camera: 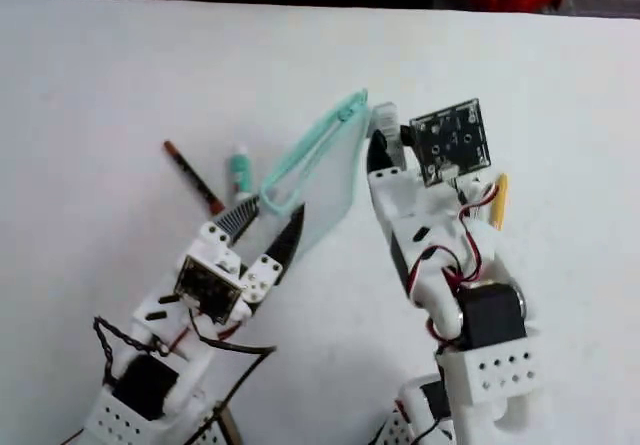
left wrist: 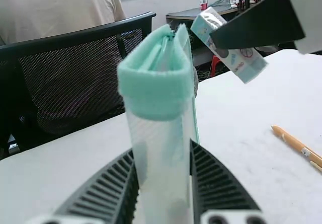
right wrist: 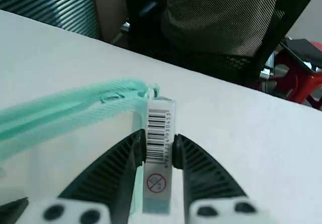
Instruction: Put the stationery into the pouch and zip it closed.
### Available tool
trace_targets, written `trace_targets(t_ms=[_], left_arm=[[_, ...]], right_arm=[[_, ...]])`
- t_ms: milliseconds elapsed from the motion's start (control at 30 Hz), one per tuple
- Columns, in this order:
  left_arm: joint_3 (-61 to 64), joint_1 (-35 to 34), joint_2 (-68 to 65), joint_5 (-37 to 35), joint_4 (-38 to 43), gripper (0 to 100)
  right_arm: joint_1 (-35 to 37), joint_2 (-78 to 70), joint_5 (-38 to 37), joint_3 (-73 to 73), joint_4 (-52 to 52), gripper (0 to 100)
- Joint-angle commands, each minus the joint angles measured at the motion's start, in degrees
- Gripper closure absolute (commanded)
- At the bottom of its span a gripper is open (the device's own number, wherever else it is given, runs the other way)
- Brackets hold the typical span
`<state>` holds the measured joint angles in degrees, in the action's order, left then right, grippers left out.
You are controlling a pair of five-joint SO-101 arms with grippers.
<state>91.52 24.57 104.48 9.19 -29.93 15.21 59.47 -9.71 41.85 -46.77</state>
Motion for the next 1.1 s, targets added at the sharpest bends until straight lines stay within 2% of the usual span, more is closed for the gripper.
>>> trace_targets(t_ms=[0, 267, 633, 833, 933, 1067], left_arm=[[0.53, -0.22, -0.22, 0.53, 0.44, 87], [0.53, -0.22, -0.22, 0.26, 0.44, 87], [0.53, -0.22, -0.22, 0.09, 0.44, 86], [0.44, -0.31, -0.22, 0.09, 0.44, 86], [0.18, -0.66, -0.22, -2.29, 0.44, 86], [0.26, -0.66, -0.22, -3.69, 0.44, 82]], right_arm=[[3.21, 2.77, -0.7, -5.1, 2.77, 98.1], [9.63, 3.12, -0.7, -18.55, 4.79, 98.1], [23.78, -2.51, -0.79, -20.04, 6.02, 98.1], [25.45, -8.13, -0.79, -19.78, 6.64, 98.1], [25.1, -8.04, -0.79, -19.78, 3.56, 98.1], [25.01, -6.81, -0.79, -17.93, 1.27, 98.1]])
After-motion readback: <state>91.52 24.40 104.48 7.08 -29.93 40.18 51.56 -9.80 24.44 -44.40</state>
